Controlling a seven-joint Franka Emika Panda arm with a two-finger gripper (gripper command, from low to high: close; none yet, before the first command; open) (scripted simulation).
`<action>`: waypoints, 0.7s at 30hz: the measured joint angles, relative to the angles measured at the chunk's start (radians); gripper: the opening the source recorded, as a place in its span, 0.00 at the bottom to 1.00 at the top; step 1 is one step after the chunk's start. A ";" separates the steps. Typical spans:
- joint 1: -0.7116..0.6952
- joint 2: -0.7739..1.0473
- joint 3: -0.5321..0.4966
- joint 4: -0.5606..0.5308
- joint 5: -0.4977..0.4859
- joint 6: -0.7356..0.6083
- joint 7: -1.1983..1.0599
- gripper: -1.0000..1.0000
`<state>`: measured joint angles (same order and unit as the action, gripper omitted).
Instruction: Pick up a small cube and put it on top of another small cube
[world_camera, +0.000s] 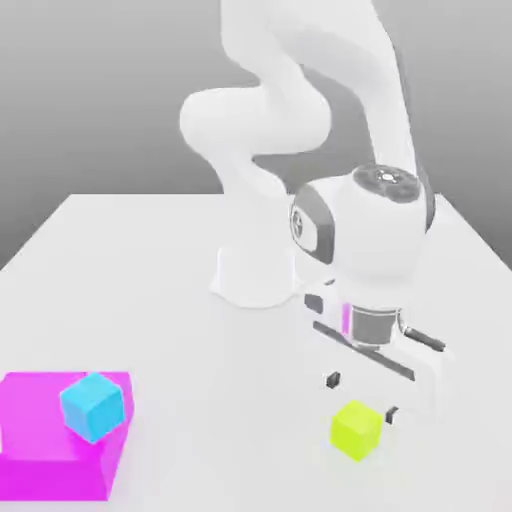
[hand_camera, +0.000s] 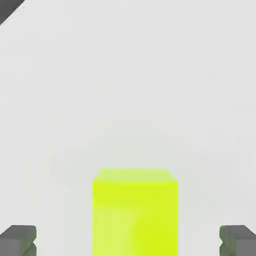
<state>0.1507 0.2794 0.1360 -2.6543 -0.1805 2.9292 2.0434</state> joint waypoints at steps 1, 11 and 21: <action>0.016 0.036 -0.020 0.007 -0.017 0.029 0.014 0.50; 0.011 0.012 -0.011 0.002 -0.003 0.011 0.003 0.00; 0.030 -0.063 0.063 0.164 0.076 -0.226 0.009 0.00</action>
<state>0.1805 0.2167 0.1993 -2.4901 -0.1047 2.7027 2.0525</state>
